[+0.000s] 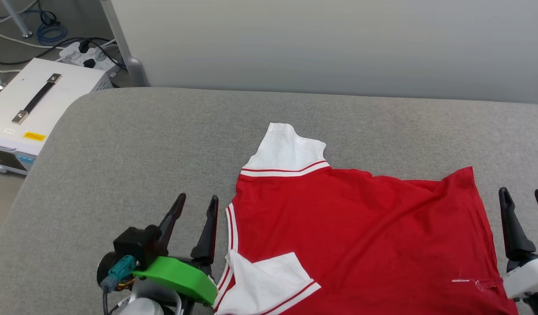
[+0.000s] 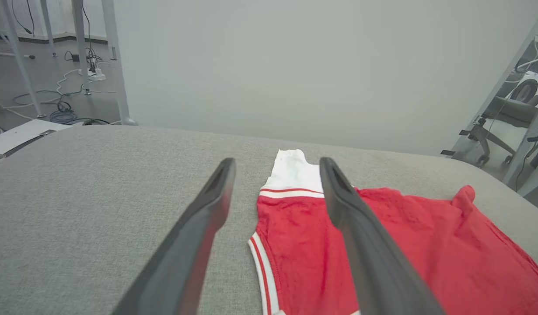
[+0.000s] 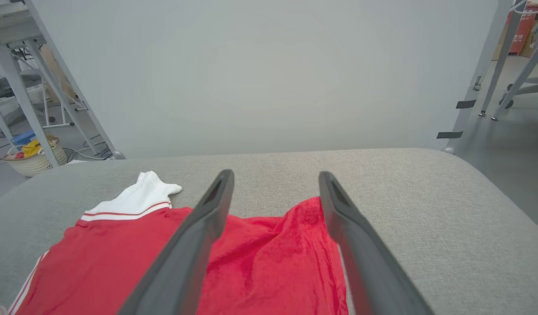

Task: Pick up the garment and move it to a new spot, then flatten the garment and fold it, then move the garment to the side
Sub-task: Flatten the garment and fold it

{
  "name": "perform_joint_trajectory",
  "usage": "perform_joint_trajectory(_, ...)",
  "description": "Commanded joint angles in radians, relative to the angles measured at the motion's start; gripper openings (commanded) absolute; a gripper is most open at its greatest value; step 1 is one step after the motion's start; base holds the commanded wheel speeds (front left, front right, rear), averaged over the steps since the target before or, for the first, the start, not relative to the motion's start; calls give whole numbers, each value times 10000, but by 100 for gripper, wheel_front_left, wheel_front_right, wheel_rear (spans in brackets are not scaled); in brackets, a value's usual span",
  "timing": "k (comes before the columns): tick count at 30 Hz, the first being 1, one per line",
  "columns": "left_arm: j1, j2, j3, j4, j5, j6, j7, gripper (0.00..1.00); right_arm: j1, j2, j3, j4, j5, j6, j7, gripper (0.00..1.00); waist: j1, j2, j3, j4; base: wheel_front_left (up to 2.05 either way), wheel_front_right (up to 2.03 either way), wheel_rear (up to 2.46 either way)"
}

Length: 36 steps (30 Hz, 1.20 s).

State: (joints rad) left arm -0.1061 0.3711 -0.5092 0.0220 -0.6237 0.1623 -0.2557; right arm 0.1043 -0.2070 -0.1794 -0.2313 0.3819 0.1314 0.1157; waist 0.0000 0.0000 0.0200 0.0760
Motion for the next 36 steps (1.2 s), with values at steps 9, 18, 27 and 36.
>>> perform_joint_trajectory(9,716,-1316,1640,-71,1376,-963,-58,100,-50,198,585,476,-89,-7,-849,100,0,0,254,-256,0,0,0)
perform_joint_trajectory(18,75,-1545,2160,646,1827,-1913,-52,100,-363,35,845,406,-35,-7,-877,100,0,0,937,-693,0,0,0)
perform_joint_trajectory(27,-2755,-546,1667,1272,1692,-2654,2454,100,-1044,32,1306,220,-50,-7,-794,100,0,0,2372,-1572,0,0,0)
perform_joint_trajectory(36,-6004,433,788,2755,586,-2913,6077,100,-1761,350,1763,407,-94,-7,-1175,100,0,0,3498,-2578,0,0,0)
